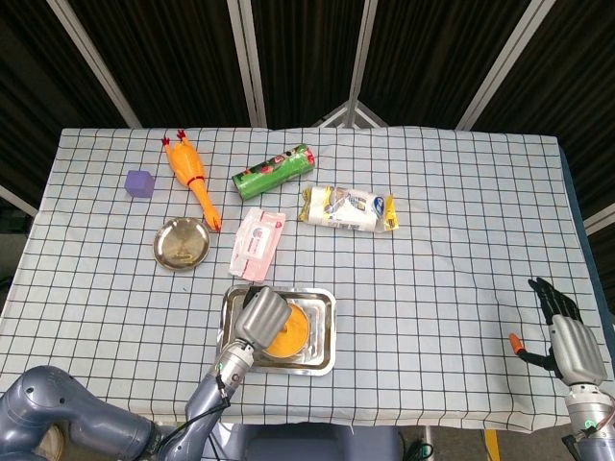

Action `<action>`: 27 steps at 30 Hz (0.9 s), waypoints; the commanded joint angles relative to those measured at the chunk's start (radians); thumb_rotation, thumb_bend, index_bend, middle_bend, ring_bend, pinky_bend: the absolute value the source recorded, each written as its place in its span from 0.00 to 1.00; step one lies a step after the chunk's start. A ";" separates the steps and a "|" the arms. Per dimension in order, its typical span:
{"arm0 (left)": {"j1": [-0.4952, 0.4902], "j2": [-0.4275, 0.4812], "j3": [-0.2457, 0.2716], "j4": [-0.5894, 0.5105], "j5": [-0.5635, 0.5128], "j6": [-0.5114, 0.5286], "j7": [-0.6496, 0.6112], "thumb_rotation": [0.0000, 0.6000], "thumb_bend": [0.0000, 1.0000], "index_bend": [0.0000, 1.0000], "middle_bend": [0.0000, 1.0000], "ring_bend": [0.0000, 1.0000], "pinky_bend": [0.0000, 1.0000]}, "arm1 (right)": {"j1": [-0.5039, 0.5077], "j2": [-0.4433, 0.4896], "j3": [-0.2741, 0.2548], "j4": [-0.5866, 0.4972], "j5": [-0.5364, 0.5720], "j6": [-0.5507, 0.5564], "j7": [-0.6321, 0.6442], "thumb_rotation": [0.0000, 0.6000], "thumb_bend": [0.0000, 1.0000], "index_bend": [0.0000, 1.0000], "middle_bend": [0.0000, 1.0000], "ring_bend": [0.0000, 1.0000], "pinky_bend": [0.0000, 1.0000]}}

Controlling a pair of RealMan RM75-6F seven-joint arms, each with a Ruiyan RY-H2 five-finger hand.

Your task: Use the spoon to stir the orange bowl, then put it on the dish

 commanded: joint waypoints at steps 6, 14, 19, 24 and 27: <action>0.008 0.013 -0.005 -0.007 0.031 0.010 -0.029 1.00 0.75 0.86 1.00 1.00 0.98 | 0.000 0.001 0.000 -0.002 -0.001 0.000 0.000 1.00 0.40 0.00 0.00 0.00 0.00; 0.014 0.049 -0.004 -0.055 0.053 0.011 -0.043 1.00 0.75 0.86 1.00 1.00 0.98 | 0.000 0.001 -0.001 -0.006 0.000 0.000 -0.003 1.00 0.40 0.00 0.00 0.00 0.00; 0.018 0.063 0.022 -0.058 0.051 0.001 -0.027 1.00 0.75 0.86 1.00 1.00 0.98 | 0.000 0.002 -0.001 -0.005 0.002 -0.001 -0.001 1.00 0.40 0.00 0.00 0.00 0.00; 0.026 0.073 0.022 -0.070 0.035 -0.009 -0.039 1.00 0.75 0.86 1.00 1.00 0.98 | 0.000 0.002 0.000 -0.003 0.002 -0.001 0.002 1.00 0.40 0.00 0.00 0.00 0.00; 0.020 0.082 0.009 -0.070 0.061 -0.007 -0.054 1.00 0.75 0.86 1.00 1.00 0.98 | 0.000 0.001 0.000 -0.002 0.001 -0.001 0.001 1.00 0.40 0.00 0.00 0.00 0.00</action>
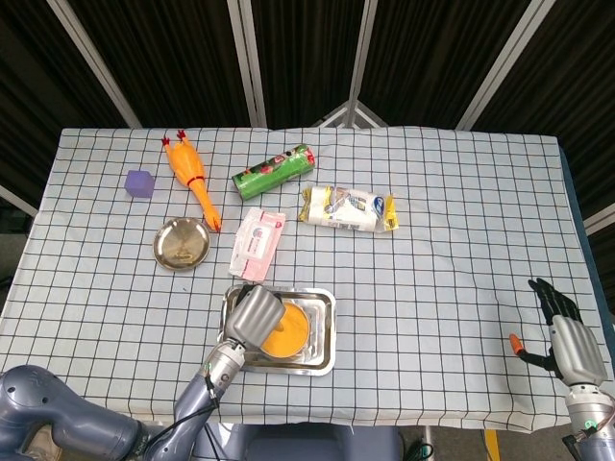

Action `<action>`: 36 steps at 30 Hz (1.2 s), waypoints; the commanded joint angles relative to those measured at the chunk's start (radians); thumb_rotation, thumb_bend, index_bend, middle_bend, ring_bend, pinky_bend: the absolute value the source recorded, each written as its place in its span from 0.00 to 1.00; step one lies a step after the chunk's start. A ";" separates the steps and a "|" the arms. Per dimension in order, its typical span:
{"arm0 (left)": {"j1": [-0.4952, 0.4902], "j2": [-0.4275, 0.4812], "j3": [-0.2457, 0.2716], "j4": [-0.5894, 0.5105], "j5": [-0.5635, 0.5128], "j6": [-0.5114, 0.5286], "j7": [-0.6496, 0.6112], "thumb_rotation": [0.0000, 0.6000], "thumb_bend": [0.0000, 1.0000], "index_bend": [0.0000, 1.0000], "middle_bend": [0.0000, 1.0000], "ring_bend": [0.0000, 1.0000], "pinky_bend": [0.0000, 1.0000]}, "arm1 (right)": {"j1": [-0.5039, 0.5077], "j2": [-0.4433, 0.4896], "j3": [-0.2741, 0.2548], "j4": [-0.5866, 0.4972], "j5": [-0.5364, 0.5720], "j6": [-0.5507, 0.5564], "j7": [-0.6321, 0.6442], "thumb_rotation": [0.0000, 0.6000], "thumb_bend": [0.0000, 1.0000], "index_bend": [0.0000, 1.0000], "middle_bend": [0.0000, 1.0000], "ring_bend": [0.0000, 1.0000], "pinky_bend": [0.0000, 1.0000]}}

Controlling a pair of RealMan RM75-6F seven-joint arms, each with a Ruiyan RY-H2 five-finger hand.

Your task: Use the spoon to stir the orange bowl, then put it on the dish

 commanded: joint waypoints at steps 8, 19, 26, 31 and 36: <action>-0.021 0.056 0.003 -0.036 -0.031 -0.049 0.024 1.00 0.75 0.86 1.00 0.99 0.98 | 0.000 -0.001 0.001 0.001 0.003 0.001 -0.002 1.00 0.40 0.00 0.00 0.00 0.00; 0.020 0.116 -0.057 0.033 0.103 0.033 -0.165 1.00 0.74 0.85 1.00 0.99 0.98 | -0.001 0.000 -0.001 0.000 0.001 0.000 -0.001 1.00 0.40 0.00 0.00 0.00 0.00; 0.056 0.213 -0.079 0.125 0.120 0.033 -0.260 1.00 0.73 0.85 1.00 0.99 0.98 | -0.002 0.001 0.000 -0.001 0.000 0.002 0.000 1.00 0.40 0.00 0.00 0.00 0.00; 0.082 0.251 -0.075 0.220 0.099 -0.003 -0.325 1.00 0.72 0.84 1.00 0.99 0.98 | -0.001 0.000 0.000 -0.001 0.001 -0.001 0.002 1.00 0.40 0.00 0.00 0.00 0.00; 0.111 0.229 -0.072 0.380 0.082 -0.062 -0.430 1.00 0.71 0.83 1.00 0.99 0.98 | 0.001 0.001 0.001 -0.004 0.009 -0.007 0.006 1.00 0.40 0.00 0.00 0.00 0.00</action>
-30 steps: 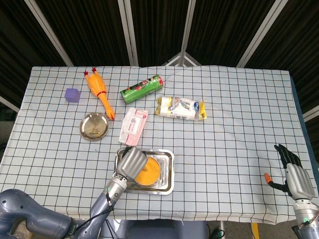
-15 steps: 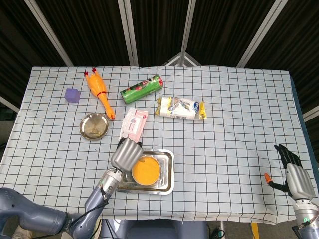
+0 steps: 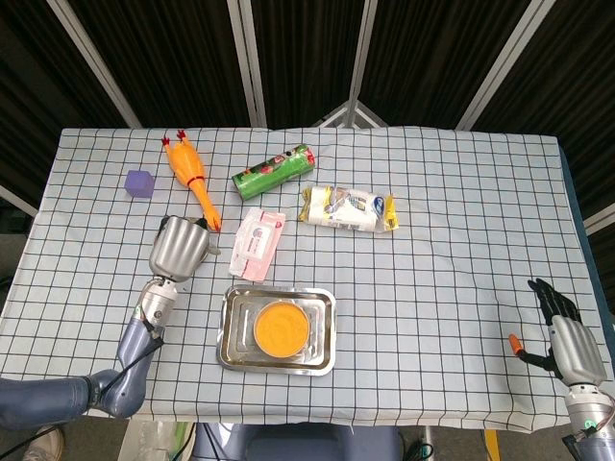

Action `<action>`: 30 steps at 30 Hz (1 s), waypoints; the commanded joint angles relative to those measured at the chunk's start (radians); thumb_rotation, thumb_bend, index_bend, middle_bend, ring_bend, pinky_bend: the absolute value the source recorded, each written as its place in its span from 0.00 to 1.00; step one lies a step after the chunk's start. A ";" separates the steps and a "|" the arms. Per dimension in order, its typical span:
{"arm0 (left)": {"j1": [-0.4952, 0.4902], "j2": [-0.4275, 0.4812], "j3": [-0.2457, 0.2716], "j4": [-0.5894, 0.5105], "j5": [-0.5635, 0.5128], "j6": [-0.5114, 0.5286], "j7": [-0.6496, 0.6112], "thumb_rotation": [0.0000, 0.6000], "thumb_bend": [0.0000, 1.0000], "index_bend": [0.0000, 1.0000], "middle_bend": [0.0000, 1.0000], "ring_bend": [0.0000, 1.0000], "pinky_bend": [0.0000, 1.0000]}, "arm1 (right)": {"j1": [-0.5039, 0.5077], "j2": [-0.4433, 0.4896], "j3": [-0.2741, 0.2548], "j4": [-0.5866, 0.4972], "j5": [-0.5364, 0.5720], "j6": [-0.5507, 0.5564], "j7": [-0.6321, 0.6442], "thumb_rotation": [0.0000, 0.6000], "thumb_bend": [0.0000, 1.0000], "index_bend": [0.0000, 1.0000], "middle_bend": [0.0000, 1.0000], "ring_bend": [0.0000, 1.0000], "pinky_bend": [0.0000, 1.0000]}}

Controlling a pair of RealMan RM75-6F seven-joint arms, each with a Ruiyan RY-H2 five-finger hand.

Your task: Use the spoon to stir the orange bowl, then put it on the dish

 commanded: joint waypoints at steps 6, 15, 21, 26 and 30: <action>0.049 -0.097 0.015 0.335 0.015 -0.083 -0.167 1.00 0.71 0.82 1.00 0.99 0.98 | 0.002 0.001 0.002 -0.003 0.009 -0.008 0.005 1.00 0.40 0.00 0.00 0.00 0.00; 0.077 -0.231 0.026 0.632 0.030 -0.189 -0.258 1.00 0.66 0.77 1.00 0.97 0.98 | 0.006 0.008 0.005 -0.008 0.033 -0.029 0.016 1.00 0.40 0.00 0.00 0.00 0.00; 0.089 -0.296 0.010 0.755 0.050 -0.225 -0.327 1.00 0.59 0.70 1.00 0.96 0.98 | 0.008 0.011 0.006 -0.013 0.038 -0.038 0.020 1.00 0.40 0.00 0.00 0.00 0.00; 0.088 -0.336 -0.007 0.831 0.075 -0.240 -0.375 1.00 0.53 0.69 1.00 0.96 0.98 | 0.010 0.012 0.004 -0.017 0.038 -0.042 0.018 1.00 0.40 0.00 0.00 0.00 0.00; 0.092 -0.356 -0.019 0.866 0.090 -0.253 -0.405 1.00 0.47 0.67 1.00 0.96 0.98 | 0.012 0.011 0.005 -0.017 0.045 -0.047 0.018 1.00 0.40 0.00 0.00 0.00 0.00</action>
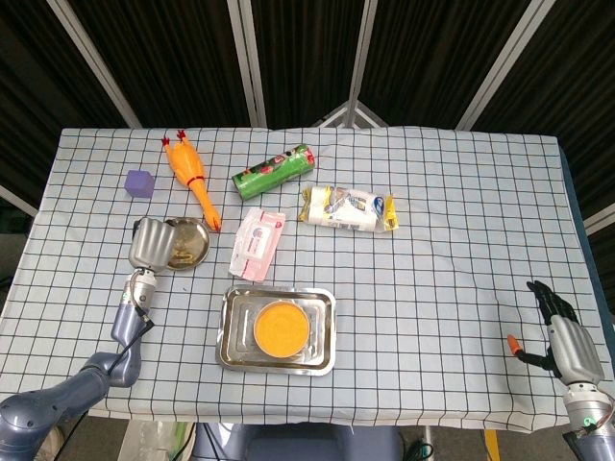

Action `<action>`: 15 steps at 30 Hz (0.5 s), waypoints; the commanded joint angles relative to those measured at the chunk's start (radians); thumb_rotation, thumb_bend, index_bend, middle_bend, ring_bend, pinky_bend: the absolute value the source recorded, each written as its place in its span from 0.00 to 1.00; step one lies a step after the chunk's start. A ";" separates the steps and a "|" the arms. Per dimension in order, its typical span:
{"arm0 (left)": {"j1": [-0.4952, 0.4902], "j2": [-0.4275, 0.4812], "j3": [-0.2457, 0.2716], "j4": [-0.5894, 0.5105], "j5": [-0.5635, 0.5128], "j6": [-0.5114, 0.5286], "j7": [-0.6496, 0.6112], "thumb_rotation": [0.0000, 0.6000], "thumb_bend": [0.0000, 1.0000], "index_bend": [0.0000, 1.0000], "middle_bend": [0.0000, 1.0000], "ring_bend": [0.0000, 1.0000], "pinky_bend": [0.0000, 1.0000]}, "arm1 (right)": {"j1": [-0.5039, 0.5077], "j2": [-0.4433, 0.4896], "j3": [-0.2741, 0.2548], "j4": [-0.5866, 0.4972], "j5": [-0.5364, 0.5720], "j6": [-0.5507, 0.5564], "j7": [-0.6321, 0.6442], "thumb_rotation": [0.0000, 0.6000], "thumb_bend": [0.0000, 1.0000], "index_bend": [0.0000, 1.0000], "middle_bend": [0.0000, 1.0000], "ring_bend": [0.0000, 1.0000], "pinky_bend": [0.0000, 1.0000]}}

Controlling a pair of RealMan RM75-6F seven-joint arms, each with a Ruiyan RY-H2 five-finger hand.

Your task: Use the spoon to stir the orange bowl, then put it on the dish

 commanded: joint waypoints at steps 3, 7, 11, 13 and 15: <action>0.012 -0.016 -0.017 0.023 0.020 -0.008 -0.029 1.00 0.40 0.59 1.00 0.96 0.98 | 0.000 0.003 0.002 -0.003 0.008 -0.004 0.005 1.00 0.40 0.00 0.00 0.00 0.00; 0.024 -0.006 -0.027 0.010 0.030 -0.001 -0.031 1.00 0.32 0.45 1.00 0.96 0.98 | -0.001 0.005 0.001 -0.004 0.006 -0.004 0.006 1.00 0.40 0.00 0.00 0.00 0.00; 0.036 0.012 -0.043 -0.025 0.033 0.010 -0.026 1.00 0.26 0.35 1.00 0.96 0.98 | -0.003 0.006 -0.001 -0.007 -0.001 0.001 0.006 1.00 0.40 0.00 0.00 0.00 0.00; 0.041 0.023 -0.051 -0.048 0.035 0.022 -0.019 1.00 0.24 0.33 1.00 0.96 0.98 | -0.004 0.006 -0.002 -0.006 -0.002 0.002 0.007 1.00 0.40 0.00 0.00 0.00 0.00; 0.044 0.034 -0.058 -0.072 0.037 0.031 -0.010 1.00 0.22 0.31 1.00 0.96 0.98 | -0.005 0.008 -0.002 -0.008 -0.003 0.004 0.008 1.00 0.40 0.00 0.00 0.00 0.00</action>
